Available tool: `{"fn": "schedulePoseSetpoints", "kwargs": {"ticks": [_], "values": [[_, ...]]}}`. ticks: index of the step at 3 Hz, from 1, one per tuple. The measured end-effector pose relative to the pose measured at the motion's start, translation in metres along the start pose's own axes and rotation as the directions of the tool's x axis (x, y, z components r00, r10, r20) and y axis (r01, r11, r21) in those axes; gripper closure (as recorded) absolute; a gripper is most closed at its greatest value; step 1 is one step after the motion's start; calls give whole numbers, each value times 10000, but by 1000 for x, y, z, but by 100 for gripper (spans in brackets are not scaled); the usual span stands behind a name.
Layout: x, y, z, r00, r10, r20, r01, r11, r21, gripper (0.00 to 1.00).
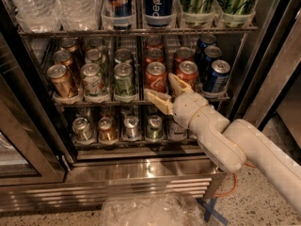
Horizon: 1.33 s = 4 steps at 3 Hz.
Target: Pick coke can from middle shelf of fridge
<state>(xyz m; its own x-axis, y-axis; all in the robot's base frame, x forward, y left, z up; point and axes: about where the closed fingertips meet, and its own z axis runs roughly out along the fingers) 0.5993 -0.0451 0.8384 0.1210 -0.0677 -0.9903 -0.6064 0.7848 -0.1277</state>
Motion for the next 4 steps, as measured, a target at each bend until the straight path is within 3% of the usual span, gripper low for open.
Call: {"fn": "schedulePoseSetpoints", "kwargs": {"ticks": [4], "values": [[4,-1,46,9983,356,468,-350,9993,-133,32]]}}
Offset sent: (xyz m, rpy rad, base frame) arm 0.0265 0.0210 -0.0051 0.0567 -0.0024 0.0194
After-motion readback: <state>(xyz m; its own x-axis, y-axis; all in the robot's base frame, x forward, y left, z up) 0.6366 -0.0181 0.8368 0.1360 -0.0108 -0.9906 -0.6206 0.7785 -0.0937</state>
